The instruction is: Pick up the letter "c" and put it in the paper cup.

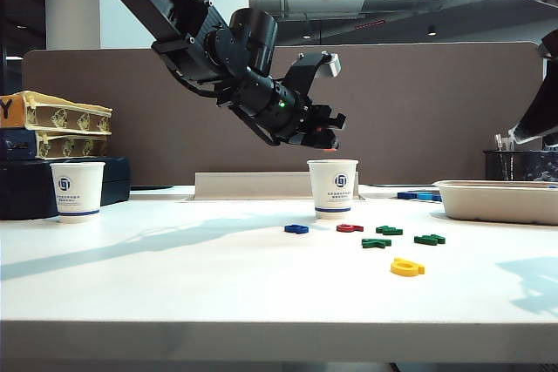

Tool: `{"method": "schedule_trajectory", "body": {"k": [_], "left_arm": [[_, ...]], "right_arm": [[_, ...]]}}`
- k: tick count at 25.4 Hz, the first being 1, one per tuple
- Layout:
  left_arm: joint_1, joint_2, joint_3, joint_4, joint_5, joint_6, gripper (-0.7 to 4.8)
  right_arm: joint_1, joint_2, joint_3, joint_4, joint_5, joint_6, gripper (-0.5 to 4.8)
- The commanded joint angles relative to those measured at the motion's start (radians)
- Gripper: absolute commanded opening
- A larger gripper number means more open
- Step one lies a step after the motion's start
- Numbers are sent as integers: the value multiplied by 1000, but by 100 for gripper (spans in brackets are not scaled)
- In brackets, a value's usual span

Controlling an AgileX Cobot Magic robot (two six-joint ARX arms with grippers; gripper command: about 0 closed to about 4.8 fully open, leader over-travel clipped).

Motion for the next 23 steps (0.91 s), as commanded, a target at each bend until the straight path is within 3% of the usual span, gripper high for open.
{"method": "schedule_trajectory", "body": {"k": [1, 8, 11, 23], "left_arm": [[0, -4, 7, 30, 8, -8, 84], [3, 2, 8, 50, 53, -12, 93], [5, 2, 8, 43, 52, -14, 142], [5, 15, 8, 38, 49, -14, 144]], "right_arm": [[0, -1, 4, 10, -1, -3, 180], [0, -1, 4, 10, -1, -3, 180], [0, -1, 4, 10, -1, -3, 180], [30, -1, 4, 6, 6, -4, 180]]}}
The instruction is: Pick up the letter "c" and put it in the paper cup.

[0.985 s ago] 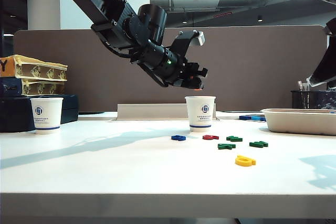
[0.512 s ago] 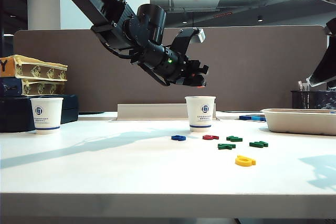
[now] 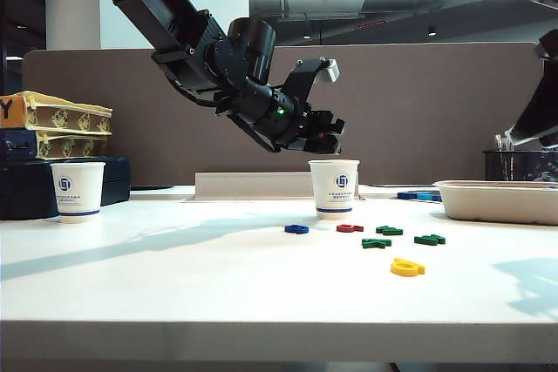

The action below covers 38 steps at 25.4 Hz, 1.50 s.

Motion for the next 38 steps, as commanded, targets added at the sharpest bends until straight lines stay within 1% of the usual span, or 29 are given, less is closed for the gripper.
{"method": "schedule_trajectory", "body": {"k": [1, 5, 8, 11, 13, 16, 17, 18, 20, 21, 22, 23, 25, 26, 29, 30, 32, 33, 34, 36, 38], "left_arm": [[0, -13, 8, -6, 5, -4, 144], [-1, -53, 8, -64, 3, 1, 144], [0, -91, 8, -94, -27, 7, 144], [0, -158, 8, -215, -44, 94, 144], [0, -192, 7, -276, -44, 114, 144], [0, -248, 7, -392, -59, 114, 143], [0, -275, 7, -460, -67, 114, 143], [0, -297, 7, -516, -67, 113, 128], [0, -322, 7, -573, -68, 113, 95], [0, -349, 7, -628, -68, 114, 91], [0, -361, 6, -650, -74, 114, 89], [0, -391, 6, -697, -97, 118, 89], [0, -435, 6, -749, -130, 118, 89], [0, -460, 6, -772, -137, 118, 89], [0, -518, 5, -832, -160, 118, 86], [0, -529, 5, -845, -169, 118, 78], [0, -565, 5, -904, -182, 123, 18], [0, -582, 4, -939, -182, 138, 15], [1, -592, 4, -961, -183, 141, 15], [2, -629, -17, -985, -183, 144, 3], [2, -676, -58, -999, -182, 166, -6]], "right_arm": [[11, -1, 4, 11, 4, -5, 180], [11, -2, 5, 13, 18, -23, 180], [11, -4, 10, 18, 24, -23, 180], [11, -9, 49, 17, 42, -23, 180], [11, -10, 86, 17, 42, -23, 180], [10, -10, 140, 14, 42, -23, 180], [10, -10, 163, -1, 42, -23, 179], [10, -10, 186, -22, 42, -23, 178], [9, -12, 205, -42, 42, -23, 175], [8, -18, 218, -59, 42, -23, 175], [8, -24, 221, -67, 42, -23, 175], [8, -41, 223, -81, 42, -23, 165], [8, -68, 223, -104, 42, -23, 161], [8, -84, 223, -119, 42, -23, 140], [-3, -124, 223, -145, 42, -26, 124], [-5, -136, 223, -149, 42, -26, 105], [-11, -163, 223, -150, 42, -26, 101], [-11, -178, 223, -153, 43, -26, 82], [-11, -187, 223, -155, 47, -26, 80], [-11, -211, 223, -171, 50, -26, 54], [-13, -233, 223, -187, 50, -26, 51]]}}
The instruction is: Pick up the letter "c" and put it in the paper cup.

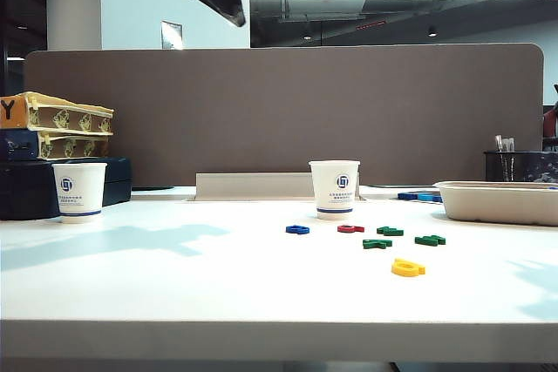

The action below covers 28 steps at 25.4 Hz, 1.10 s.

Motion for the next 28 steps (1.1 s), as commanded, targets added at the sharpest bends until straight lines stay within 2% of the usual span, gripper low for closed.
{"method": "schedule_trajectory", "body": {"k": [1, 6, 9, 16, 20, 22, 23, 28], "left_arm": [[0, -77, -58, -24, 1, 39, -6], [28, -204, -170, -47, 2, 47, -6], [62, -299, -249, -51, 12, 21, -6], [150, -484, -326, -84, 5, -110, -6], [150, -517, -325, -82, 7, -140, -6], [148, -514, -325, -85, 17, -198, -6], [145, -508, -325, -72, 25, -254, -5], [145, -497, -325, -31, 27, -252, -6]], "right_arm": [[-2, -33, 7, -21, 5, -3, 48], [-3, -76, 7, -19, 4, -11, 16], [-3, -106, 7, -12, 6, -11, 8], [-4, -181, 7, 22, 98, -10, 10], [-4, -239, 7, 20, 136, -10, 9], [-4, -259, 7, 13, 136, -10, 9], [-4, -278, 7, 0, 136, -10, 9], [-3, -321, 6, -76, 165, -11, 8]]}}
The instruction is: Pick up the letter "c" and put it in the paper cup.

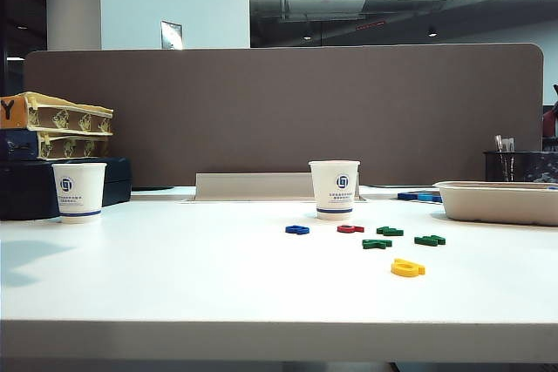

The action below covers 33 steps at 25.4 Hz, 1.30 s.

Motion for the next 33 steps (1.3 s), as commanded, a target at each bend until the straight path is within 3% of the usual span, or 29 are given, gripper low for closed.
{"method": "schedule_trajectory", "body": {"k": [1, 10, 14, 19, 29, 33], "left_arm": [[1, -5, 0, 12, 0, -3, -6], [1, -85, -59, 32, -113, -11, -6], [1, -173, -151, 55, -139, -50, -6], [1, -344, -379, 221, -183, -49, -6], [1, -513, -659, 449, -199, -70, -6], [1, -541, -718, 480, -202, -70, -6]], "right_arm": [[0, -18, 6, -53, 43, -6, 8], [0, -66, 3, -116, 114, -17, -1], [0, -78, -8, -116, 113, -17, -1], [0, -117, -27, -116, 113, -17, -1], [0, -175, -75, -101, 114, -16, -1], [0, -220, -126, -95, 114, -16, -1]]}}
